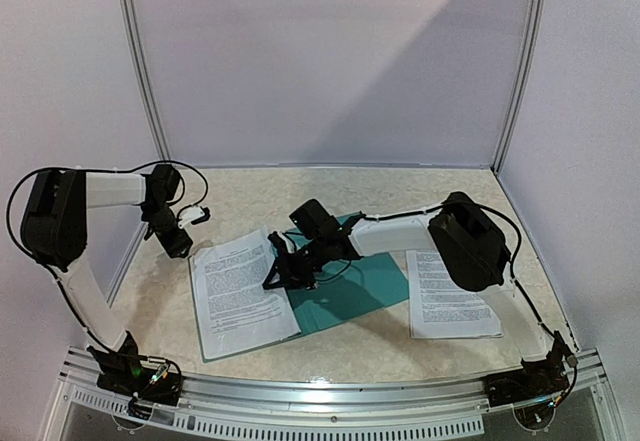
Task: Put the files into the folder
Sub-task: Insert the folder to form pockets on the folder.
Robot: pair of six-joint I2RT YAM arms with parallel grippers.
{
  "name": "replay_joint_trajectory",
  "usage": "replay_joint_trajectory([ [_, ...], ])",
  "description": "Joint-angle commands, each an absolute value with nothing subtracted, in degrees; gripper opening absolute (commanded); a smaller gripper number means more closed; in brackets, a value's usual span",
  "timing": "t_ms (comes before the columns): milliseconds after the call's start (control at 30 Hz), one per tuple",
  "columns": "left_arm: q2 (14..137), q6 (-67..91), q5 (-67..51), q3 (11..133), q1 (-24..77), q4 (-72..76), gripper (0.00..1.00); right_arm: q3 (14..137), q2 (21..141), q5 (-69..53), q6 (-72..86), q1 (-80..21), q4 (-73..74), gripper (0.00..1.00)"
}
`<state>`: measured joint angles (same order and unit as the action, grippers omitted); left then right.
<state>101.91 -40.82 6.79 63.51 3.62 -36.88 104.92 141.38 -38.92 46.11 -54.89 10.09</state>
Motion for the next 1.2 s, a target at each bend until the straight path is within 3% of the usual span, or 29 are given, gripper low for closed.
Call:
replay_joint_trajectory([
  [0, 101.0, -36.1, 0.6, 68.9, 2.5, -43.1, 0.68, 107.8, 138.4, -36.4, 43.8, -55.3, 14.9, 0.22],
  [67, 102.7, -34.1, -1.9, 70.8, 2.5, -44.3, 0.65, 108.9, 138.1, -34.3, 42.7, -55.3, 18.1, 0.37],
  [167, 106.1, -32.0, -3.8, 73.4, 2.5, -46.2, 0.57, 109.5, 136.6, -30.4, 40.4, -55.2, 21.8, 0.49],
  [433, 109.4, -30.2, -12.1, 75.4, 3.2, -46.6, 0.57, 109.8, 129.8, -17.7, 29.8, -55.6, 33.1, 0.62],
  [633, 112.2, -30.0, -12.8, 77.2, 4.1, -48.1, 0.55, 104.2, 124.5, -12.0, 20.5, -57.4, 37.2, 0.62],
  [867, 112.8, -31.0, -14.2, 76.0, 4.8, -48.4, 0.38, 99.5, 123.1, -1.7, 24.1, -57.0, 39.0, 0.57],
  [1167, 112.8, -31.6, -13.0, 75.3, 5.1, -48.6, 0.2, 103.1, 129.8, -0.8, 29.3, -57.2, 31.6, 0.36],
])
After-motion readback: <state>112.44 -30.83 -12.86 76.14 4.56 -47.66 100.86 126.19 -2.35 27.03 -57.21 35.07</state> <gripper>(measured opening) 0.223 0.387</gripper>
